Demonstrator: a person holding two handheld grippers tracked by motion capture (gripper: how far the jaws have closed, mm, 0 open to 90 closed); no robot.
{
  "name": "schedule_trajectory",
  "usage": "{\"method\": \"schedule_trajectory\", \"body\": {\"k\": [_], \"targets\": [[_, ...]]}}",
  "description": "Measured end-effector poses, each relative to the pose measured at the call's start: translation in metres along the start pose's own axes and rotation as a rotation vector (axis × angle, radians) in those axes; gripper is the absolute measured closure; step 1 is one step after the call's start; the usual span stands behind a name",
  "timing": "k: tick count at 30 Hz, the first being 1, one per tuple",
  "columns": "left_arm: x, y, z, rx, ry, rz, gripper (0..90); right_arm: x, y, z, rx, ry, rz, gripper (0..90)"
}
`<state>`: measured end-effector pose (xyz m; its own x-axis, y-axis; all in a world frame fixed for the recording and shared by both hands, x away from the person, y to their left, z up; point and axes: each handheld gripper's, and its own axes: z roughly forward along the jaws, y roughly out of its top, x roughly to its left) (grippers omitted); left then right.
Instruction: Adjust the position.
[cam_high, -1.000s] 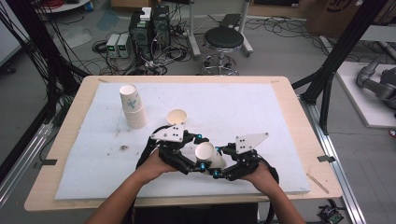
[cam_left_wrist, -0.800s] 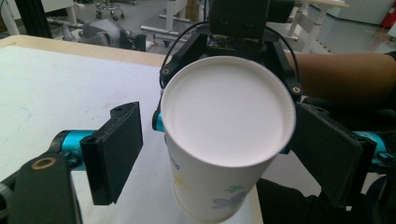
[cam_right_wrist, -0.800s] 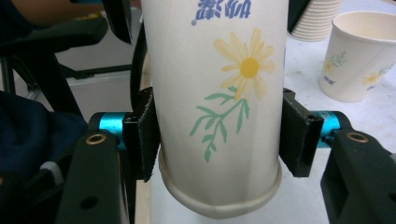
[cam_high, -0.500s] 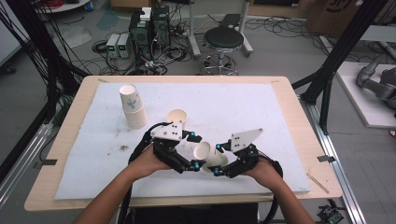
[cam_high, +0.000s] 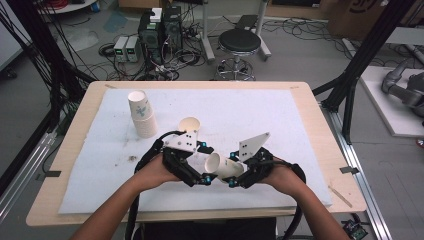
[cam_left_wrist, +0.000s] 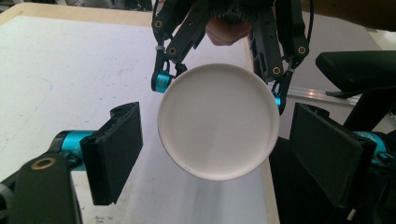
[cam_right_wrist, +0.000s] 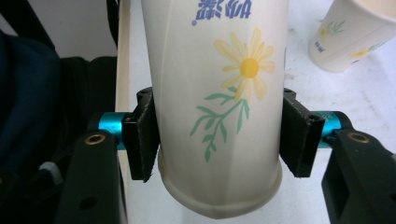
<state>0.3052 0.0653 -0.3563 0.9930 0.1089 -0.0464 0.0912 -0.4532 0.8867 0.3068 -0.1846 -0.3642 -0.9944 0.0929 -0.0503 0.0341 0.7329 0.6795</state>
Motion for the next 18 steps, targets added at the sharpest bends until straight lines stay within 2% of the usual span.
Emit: {"method": "schedule_trajectory", "body": {"k": [3,11,18], "targets": [[-0.001,0.000,0.003,0.022,-0.008,0.009,17.8,0.001,0.003,0.001,0.036,0.022,0.005,39.2],[-0.001,0.000,0.009,0.055,-0.014,0.009,18.1,0.001,0.011,0.004,0.123,0.031,-0.013,39.2],[-0.001,-0.001,0.015,0.097,-0.031,0.009,21.5,0.002,0.016,0.007,0.173,0.034,-0.026,39.1]]}}
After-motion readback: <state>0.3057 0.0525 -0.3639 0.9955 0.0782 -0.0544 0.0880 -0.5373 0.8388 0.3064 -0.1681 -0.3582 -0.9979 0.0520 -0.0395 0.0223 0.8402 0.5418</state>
